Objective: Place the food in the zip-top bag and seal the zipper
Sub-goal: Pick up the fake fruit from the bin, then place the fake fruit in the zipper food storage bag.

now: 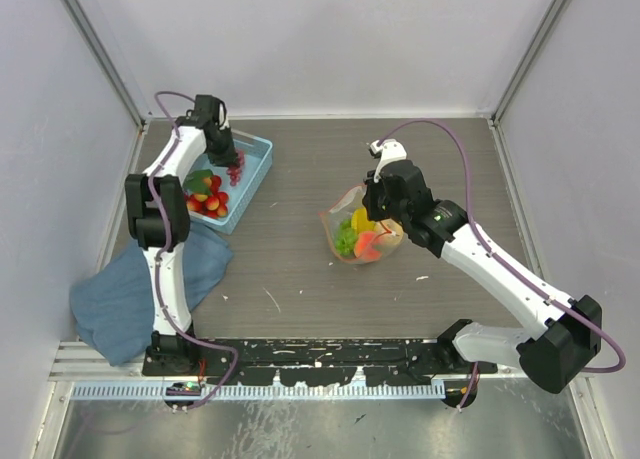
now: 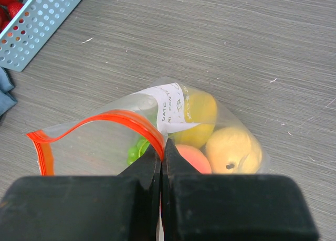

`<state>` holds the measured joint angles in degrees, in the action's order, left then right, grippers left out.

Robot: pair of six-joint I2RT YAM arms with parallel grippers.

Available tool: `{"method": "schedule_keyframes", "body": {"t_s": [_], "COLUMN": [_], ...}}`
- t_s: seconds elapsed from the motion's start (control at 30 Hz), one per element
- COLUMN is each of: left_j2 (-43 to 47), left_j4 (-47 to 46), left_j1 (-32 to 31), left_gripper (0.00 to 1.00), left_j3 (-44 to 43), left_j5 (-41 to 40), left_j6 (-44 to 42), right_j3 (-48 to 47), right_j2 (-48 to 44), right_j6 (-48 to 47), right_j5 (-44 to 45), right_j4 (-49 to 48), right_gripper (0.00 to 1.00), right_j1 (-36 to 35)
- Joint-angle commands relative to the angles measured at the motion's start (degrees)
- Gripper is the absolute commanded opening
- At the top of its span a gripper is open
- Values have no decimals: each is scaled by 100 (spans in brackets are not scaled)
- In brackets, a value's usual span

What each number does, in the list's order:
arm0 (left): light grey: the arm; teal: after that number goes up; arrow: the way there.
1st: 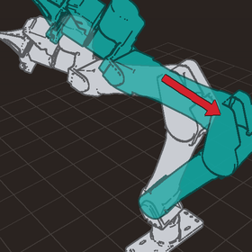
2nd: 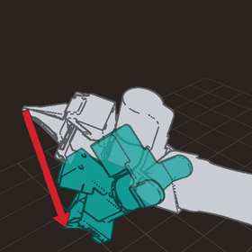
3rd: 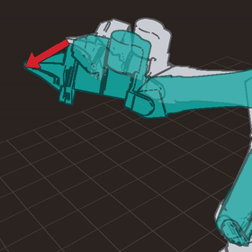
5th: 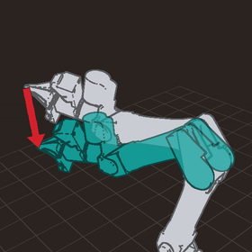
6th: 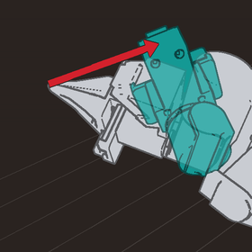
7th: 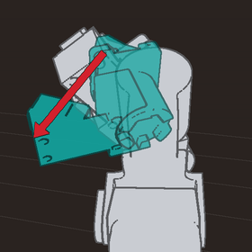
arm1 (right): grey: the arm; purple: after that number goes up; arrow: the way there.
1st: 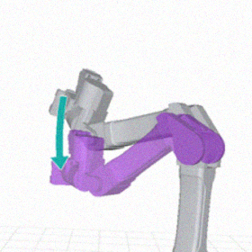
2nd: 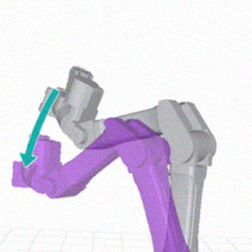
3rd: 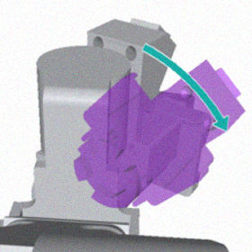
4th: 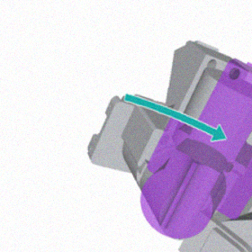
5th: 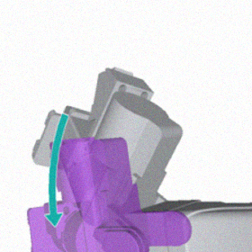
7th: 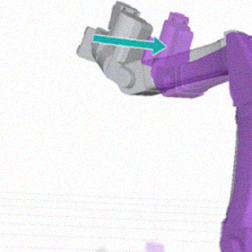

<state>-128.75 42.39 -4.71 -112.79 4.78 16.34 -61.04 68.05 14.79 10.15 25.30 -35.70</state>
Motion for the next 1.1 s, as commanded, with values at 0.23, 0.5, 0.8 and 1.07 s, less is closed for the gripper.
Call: {"method": "schedule_keyframes", "body": {"t_s": [0.23,0.5,0.8,1.07], "left_j2": [1880,3276,4504,5293], "left_j4": [-312,-715,-802,-930], "left_j1": [-13,-392,-1085,-1916], "left_gripper": [0,0,0,0], "left_j3": [883,2107,3138,3622], "left_j5": [1113,1637,2174,2300], "left_j6": [1021,1574,1776,2014], "right_j3": [-109,-74,-46,-24], "right_j2": [-44,-55,-86,25], "right_j6": [92,171,209,259], "right_j5": [111,54,118,96], "right_j4": [-444,-523,-629,-715], "right_gripper": [1,1,1,1], "right_j1": [19,13,11,11]}}
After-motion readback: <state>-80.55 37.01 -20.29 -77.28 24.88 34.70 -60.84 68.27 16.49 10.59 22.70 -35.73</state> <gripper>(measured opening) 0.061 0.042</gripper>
